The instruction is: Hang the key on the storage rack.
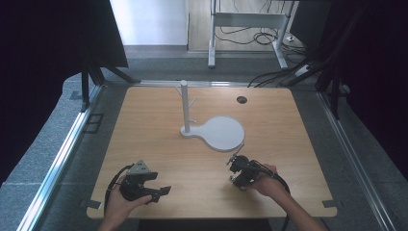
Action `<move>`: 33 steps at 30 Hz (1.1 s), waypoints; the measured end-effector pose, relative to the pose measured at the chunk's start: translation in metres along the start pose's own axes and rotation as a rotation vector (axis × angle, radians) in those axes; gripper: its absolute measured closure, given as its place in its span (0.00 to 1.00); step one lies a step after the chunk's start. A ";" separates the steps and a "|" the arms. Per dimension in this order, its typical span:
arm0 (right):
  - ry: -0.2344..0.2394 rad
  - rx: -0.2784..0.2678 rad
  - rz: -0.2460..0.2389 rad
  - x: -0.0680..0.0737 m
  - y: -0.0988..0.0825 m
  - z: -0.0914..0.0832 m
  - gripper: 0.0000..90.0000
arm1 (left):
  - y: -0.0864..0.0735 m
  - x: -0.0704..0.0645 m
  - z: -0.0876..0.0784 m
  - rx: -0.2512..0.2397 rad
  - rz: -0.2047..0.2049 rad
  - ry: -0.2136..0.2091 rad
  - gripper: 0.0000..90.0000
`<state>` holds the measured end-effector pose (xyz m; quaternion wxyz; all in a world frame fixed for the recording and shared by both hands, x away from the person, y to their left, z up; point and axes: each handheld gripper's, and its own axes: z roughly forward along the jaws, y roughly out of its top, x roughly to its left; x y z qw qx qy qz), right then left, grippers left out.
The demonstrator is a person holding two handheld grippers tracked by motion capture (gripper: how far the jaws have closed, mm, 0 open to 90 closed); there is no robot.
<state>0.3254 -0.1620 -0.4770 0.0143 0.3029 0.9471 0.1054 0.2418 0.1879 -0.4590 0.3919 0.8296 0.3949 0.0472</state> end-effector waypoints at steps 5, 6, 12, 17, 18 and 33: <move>0.001 0.007 0.006 0.001 -0.001 0.000 0.94 | 0.000 0.000 0.001 0.002 0.001 -0.001 0.26; 0.002 0.007 0.006 0.001 -0.001 0.000 0.94 | 0.000 0.000 0.001 0.002 0.001 0.000 0.26; -0.001 0.015 0.007 -0.001 -0.002 -0.002 0.94 | 0.000 0.001 0.000 0.002 -0.004 0.004 0.26; -0.007 -0.014 0.000 -0.005 -0.001 -0.011 0.94 | 0.000 0.001 0.000 0.001 -0.008 0.010 0.27; -0.009 -0.020 -0.002 -0.005 0.000 -0.014 0.94 | 0.000 0.001 0.000 0.000 -0.009 0.011 0.27; -0.051 -0.115 0.005 -0.017 0.017 -0.048 0.94 | -0.001 0.002 -0.001 0.001 -0.012 0.013 0.27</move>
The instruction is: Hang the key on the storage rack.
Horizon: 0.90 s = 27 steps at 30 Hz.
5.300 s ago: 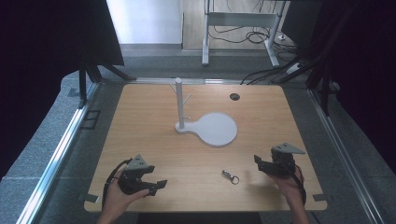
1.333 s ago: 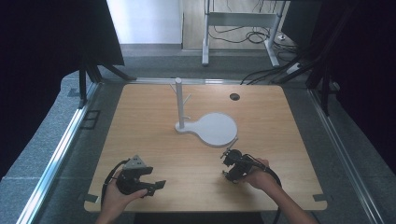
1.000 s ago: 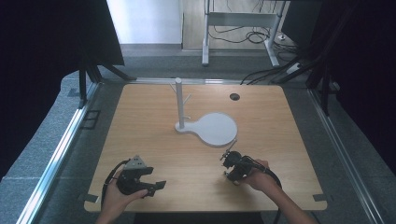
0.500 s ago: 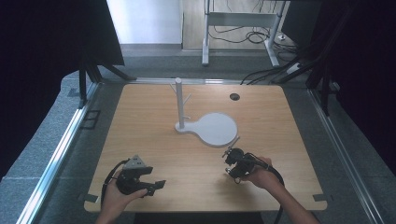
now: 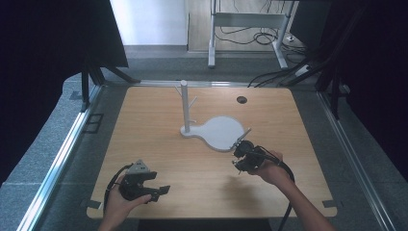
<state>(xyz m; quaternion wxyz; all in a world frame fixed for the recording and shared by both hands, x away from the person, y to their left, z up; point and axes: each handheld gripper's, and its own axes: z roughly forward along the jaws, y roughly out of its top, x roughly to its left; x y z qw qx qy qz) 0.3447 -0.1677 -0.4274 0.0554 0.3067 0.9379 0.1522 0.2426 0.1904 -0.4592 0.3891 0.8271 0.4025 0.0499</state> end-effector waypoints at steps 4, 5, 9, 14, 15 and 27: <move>-0.005 -0.016 0.001 -0.004 0.007 -0.004 0.94 | 0.000 0.000 0.001 0.002 -0.001 0.000 0.27; -0.005 -0.016 0.001 -0.004 0.007 -0.004 0.94 | 0.000 0.000 0.001 0.002 -0.001 0.000 0.27; -0.004 -0.025 0.009 -0.007 0.015 -0.006 0.94 | 0.000 -0.001 0.001 0.000 0.003 -0.010 0.27; -0.017 -0.022 0.020 -0.016 0.026 -0.005 0.94 | 0.001 -0.003 0.003 0.008 0.007 -0.010 0.27; -0.017 -0.022 0.020 -0.016 0.026 -0.005 0.94 | 0.001 -0.003 0.003 0.008 0.007 -0.010 0.27; -0.016 -0.034 0.035 -0.028 0.046 -0.006 0.94 | 0.000 -0.002 0.003 0.012 0.005 -0.013 0.27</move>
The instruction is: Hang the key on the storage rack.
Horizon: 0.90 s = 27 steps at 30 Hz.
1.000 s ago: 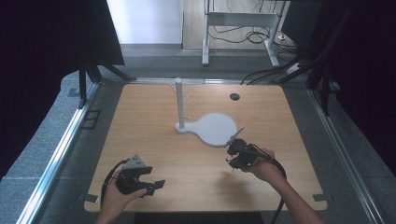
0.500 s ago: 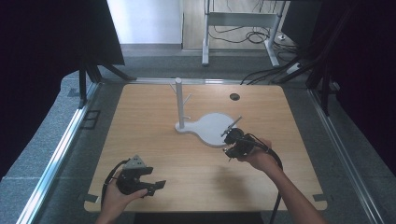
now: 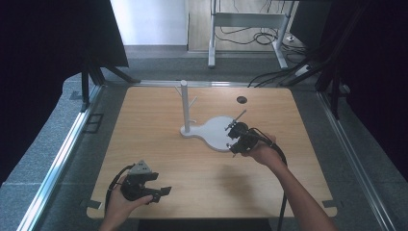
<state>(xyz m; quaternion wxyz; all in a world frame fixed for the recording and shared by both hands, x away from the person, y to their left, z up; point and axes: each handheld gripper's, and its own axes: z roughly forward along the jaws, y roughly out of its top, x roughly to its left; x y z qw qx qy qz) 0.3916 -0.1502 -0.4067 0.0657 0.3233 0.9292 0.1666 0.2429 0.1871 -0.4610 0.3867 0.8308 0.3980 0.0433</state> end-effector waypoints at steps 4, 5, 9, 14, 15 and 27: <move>-0.008 0.001 0.002 -0.003 0.007 0.000 0.94 | 0.000 0.000 0.000 0.001 0.001 0.000 0.27; -0.009 -0.006 0.006 -0.004 0.010 0.000 0.94 | 0.000 0.000 0.000 0.003 0.002 -0.001 0.27; -0.008 -0.009 0.013 -0.007 0.015 0.000 0.94 | 0.000 -0.001 0.001 0.008 0.003 -0.004 0.27; 0.002 -0.005 0.023 -0.010 0.021 0.006 0.94 | 0.000 0.000 0.001 0.007 0.002 -0.003 0.26; 0.002 -0.005 0.023 -0.010 0.021 0.006 0.94 | 0.000 0.000 0.001 0.007 0.002 -0.003 0.26; -0.003 -0.006 0.027 -0.015 0.039 0.009 0.94 | 0.000 0.000 0.000 0.004 0.004 -0.001 0.26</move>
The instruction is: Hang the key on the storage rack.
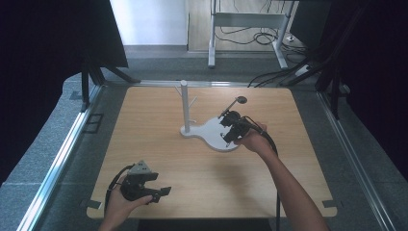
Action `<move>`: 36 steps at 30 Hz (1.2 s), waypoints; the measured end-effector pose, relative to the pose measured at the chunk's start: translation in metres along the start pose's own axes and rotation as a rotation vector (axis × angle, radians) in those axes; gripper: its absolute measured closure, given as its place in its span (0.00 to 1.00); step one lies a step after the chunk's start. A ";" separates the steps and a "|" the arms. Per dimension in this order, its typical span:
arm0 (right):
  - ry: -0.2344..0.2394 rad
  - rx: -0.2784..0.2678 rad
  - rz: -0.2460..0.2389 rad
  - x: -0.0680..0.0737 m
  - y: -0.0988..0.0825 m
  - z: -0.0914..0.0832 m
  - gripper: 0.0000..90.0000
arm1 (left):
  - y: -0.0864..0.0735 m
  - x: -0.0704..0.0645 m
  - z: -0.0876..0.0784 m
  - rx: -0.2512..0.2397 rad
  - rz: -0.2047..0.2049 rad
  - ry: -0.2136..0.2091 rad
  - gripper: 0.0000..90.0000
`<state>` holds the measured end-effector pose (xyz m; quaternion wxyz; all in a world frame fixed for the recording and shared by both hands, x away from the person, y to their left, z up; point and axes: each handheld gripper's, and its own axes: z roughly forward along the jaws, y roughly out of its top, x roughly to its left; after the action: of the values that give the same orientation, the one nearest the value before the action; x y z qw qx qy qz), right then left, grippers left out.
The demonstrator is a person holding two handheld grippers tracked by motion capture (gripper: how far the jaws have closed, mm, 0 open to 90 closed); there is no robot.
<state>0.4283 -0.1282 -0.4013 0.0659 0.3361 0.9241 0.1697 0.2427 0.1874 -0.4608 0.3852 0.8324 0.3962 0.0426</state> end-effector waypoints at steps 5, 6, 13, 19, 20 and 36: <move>-0.002 0.000 0.004 -0.003 0.009 0.001 0.94 | 0.000 -0.001 0.001 0.003 0.002 -0.003 0.26; -0.002 -0.002 0.010 -0.003 0.011 0.001 0.94 | 0.000 -0.001 0.001 0.003 0.002 -0.003 0.26; 0.001 0.005 0.012 -0.006 0.021 0.006 0.94 | 0.000 0.000 -0.001 -0.004 0.000 -0.003 0.26; -0.003 0.013 0.012 -0.008 0.027 0.010 0.94 | 0.000 0.000 0.000 -0.002 0.001 -0.004 0.26; -0.005 0.015 0.011 -0.008 0.029 0.010 0.94 | 0.000 0.000 0.000 -0.002 0.000 -0.004 0.26; -0.025 0.017 0.005 -0.008 0.052 0.009 0.94 | 0.000 0.001 -0.002 -0.003 0.000 -0.003 0.26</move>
<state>0.4673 -0.0938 -0.3915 0.0739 0.3410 0.9238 0.1577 0.2425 0.1891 -0.4601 0.3873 0.8317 0.3956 0.0418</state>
